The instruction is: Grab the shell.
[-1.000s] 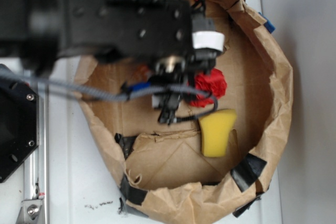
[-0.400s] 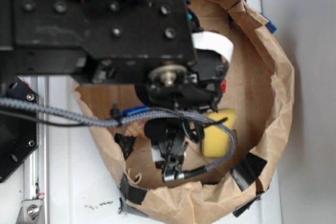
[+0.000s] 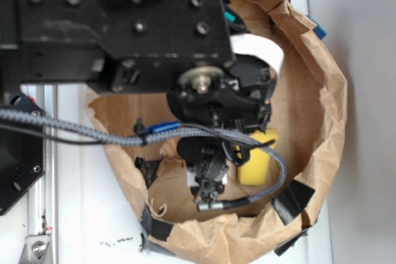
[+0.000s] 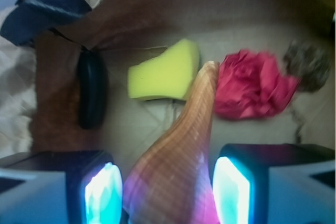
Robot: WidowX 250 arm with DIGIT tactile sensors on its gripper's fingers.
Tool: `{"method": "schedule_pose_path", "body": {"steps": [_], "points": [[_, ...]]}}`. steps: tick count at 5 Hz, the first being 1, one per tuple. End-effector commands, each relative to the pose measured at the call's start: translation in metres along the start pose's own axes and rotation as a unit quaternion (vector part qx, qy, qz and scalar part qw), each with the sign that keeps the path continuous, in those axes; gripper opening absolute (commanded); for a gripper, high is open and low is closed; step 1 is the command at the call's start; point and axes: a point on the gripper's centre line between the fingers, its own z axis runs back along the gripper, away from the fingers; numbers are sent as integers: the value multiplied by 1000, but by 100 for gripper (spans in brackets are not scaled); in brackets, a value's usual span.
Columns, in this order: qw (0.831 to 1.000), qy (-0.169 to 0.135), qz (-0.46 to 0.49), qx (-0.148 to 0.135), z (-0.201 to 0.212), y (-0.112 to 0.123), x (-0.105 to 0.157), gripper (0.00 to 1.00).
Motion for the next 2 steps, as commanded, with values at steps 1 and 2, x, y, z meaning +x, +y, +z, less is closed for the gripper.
{"method": "schedule_pose_path", "body": {"steps": [1,2], "points": [[999,1,-48,14,26,5,15,0],[999,-11,-39,15,26,6,12,0]]}}
